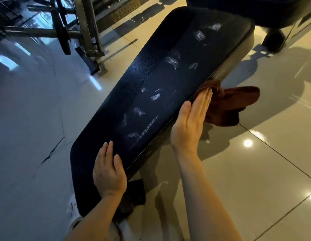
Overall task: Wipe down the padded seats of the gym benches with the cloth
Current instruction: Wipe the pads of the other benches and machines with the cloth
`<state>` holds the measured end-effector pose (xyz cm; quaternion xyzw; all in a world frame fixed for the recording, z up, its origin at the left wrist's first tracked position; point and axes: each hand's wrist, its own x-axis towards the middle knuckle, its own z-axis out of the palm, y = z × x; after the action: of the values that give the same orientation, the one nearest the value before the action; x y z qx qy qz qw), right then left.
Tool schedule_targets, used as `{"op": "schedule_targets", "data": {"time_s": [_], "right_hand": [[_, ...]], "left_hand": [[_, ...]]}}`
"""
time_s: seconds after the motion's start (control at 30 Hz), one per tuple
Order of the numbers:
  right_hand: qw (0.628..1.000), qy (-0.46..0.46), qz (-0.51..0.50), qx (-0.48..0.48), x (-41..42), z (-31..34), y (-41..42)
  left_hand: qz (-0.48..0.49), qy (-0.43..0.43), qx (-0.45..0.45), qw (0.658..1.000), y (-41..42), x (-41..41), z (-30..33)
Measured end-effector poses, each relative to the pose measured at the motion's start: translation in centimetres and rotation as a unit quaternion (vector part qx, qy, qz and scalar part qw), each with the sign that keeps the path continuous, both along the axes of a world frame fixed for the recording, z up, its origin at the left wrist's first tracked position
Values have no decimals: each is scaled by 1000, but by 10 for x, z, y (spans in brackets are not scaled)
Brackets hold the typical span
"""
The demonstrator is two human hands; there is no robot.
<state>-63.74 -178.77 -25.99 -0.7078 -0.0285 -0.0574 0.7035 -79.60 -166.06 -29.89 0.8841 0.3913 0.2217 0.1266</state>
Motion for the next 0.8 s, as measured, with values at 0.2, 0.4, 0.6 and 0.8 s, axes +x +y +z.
{"op": "schedule_targets", "data": {"time_s": [0.2, 0.4, 0.6, 0.8], "right_hand": [[998, 12, 58, 5, -27, -4, -1], [997, -27, -23, 65, 61, 21, -27], [1000, -11, 1, 23, 38, 4, -18], [997, 41, 67, -21, -31, -15, 0]], "left_hand": [[4, 2, -7, 1000, 0, -3, -1], [0, -6, -6, 1000, 3, -2, -3], [4, 1, -1, 1000, 2, -2, -2], [14, 3, -4, 1000, 1, -3, -1]]}}
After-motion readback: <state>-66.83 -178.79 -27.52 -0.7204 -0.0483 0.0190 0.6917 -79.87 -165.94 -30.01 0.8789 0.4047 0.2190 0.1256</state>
